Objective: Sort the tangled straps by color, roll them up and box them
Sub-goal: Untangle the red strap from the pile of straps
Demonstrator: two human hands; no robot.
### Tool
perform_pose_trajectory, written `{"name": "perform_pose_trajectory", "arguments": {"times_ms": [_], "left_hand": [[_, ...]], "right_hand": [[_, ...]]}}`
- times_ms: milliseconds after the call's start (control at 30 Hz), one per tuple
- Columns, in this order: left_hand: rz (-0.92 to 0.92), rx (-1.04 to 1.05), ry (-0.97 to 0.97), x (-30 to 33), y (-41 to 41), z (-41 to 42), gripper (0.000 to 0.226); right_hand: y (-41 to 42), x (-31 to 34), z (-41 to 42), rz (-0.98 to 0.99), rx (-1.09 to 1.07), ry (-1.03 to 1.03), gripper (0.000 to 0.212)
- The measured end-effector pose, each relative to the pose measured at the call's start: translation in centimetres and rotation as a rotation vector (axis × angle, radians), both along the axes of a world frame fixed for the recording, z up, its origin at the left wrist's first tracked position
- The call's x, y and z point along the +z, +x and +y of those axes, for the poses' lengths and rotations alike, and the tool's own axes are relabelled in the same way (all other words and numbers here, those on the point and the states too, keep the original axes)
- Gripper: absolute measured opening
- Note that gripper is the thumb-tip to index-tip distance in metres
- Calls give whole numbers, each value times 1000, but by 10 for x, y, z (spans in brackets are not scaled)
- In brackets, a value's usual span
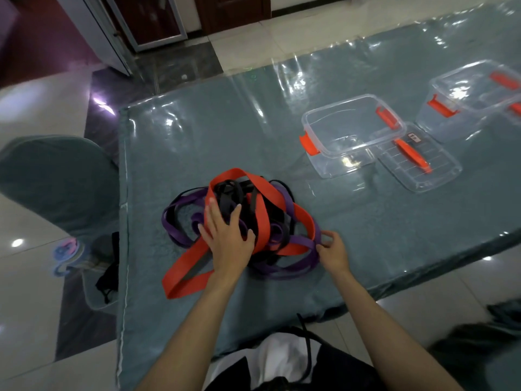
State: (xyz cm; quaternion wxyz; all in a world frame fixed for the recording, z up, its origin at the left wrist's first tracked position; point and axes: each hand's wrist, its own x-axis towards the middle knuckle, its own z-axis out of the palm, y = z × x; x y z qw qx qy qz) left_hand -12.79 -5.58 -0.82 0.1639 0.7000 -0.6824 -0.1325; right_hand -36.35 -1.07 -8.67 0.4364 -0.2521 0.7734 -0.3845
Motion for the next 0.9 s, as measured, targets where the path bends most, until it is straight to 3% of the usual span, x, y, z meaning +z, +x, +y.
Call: {"name": "perform_pose_trajectory", "arguments": {"times_ms": [67,133,200,267,300,400,567,633,733,800,900], "left_hand": [[1,-215,-201,2,-8,-3,59],[25,-488,-262,1,-22,-10,55],[-2,-716,-19,0,-38,-16,63],[-188,-805,260,-7,-49,-19,80],[-284,-810,312,-11,-51,-20,84],[-455,-803,224,-20,-47,-22,67],[-351,-645,12,-17,-38,-30,31],[-373,-562,6,-15,-34,-34,33],[-462,-546,6,-12,-37,-38,58],[-496,-707,40,-11,-43,-42,76],[-509,-964,245,-13,-52,-47,75]], "right_hand": [[-1,3,-1,-137,-70,-43,39],[-1,10,-5,-283,-160,-70,35],[-2,15,-8,-425,-207,-81,27],[-3,16,-9,-508,-216,-80,26],[-3,15,-9,-507,-210,-74,28],[-7,6,-9,-407,-176,-29,33],[-22,-9,-4,136,49,48,30],[-27,-12,-4,214,95,81,28],[-26,-11,-7,296,157,91,36],[-21,-9,-9,359,178,16,40],[-16,-7,-14,409,227,-13,37]]}}
